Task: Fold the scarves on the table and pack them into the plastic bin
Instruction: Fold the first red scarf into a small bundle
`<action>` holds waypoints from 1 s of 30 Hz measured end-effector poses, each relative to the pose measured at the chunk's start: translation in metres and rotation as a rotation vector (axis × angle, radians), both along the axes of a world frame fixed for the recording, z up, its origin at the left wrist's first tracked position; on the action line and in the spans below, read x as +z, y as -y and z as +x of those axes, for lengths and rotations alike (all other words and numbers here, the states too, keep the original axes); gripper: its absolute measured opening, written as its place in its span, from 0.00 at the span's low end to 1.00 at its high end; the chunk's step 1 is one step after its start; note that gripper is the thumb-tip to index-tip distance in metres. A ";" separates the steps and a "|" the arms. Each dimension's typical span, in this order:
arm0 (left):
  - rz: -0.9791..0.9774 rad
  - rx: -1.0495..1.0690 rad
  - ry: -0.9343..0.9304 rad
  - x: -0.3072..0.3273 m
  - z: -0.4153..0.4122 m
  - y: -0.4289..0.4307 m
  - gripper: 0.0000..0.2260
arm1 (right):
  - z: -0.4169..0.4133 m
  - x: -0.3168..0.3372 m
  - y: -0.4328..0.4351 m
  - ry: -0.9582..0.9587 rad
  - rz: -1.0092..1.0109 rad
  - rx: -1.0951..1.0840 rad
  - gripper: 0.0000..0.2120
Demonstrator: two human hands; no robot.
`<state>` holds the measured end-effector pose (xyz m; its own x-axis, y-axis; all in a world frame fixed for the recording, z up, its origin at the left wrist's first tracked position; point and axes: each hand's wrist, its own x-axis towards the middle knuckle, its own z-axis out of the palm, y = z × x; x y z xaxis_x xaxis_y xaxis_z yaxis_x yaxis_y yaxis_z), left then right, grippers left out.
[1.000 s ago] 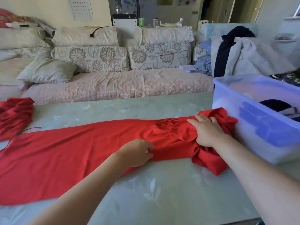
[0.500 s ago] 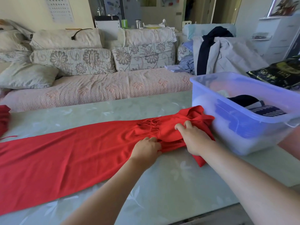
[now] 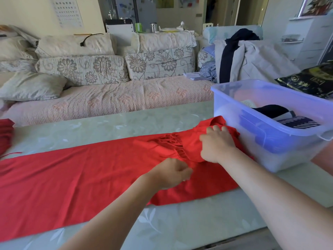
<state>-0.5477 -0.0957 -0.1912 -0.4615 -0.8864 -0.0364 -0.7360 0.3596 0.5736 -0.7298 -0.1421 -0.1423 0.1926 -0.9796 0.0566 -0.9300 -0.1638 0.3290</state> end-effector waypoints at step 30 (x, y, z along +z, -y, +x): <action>-0.530 0.558 0.179 -0.039 0.070 0.120 0.19 | 0.098 -0.076 0.091 0.488 0.095 0.248 0.29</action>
